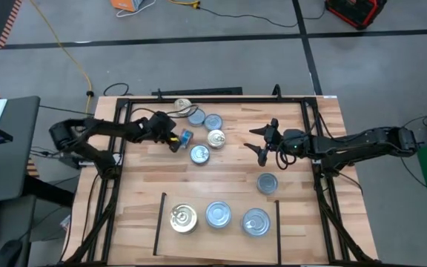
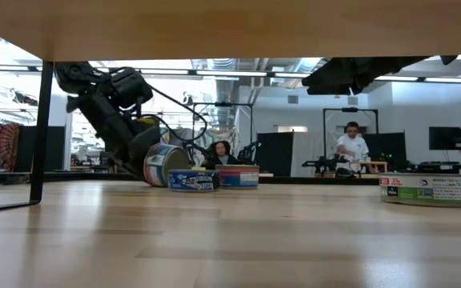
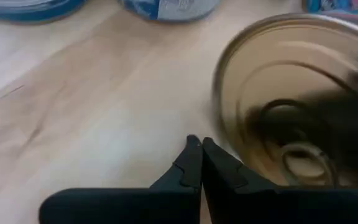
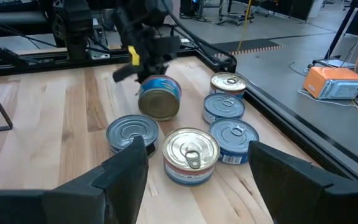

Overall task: Stack canned seafood by type on shelf
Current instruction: Put the bottom left blue and pink tuna can on the top of the left stacked tuna cans on the shelf

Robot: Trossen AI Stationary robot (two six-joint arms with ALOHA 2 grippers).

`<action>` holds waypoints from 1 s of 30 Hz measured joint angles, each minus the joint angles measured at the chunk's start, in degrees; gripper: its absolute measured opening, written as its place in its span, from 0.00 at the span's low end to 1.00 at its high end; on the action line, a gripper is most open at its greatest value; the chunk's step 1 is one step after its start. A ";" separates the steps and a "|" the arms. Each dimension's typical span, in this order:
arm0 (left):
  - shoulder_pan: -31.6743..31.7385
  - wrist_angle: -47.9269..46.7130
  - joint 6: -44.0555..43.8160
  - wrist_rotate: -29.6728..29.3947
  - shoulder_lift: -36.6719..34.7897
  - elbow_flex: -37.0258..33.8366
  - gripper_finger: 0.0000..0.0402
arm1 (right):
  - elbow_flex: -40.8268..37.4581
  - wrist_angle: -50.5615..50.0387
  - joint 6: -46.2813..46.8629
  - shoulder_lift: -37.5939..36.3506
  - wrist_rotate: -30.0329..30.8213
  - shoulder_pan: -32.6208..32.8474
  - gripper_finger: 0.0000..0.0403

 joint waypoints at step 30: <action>-20.37 -7.52 -12.11 -22.23 -20.82 0.10 0.81 | 0.00 -0.85 0.04 0.02 0.00 -0.11 0.75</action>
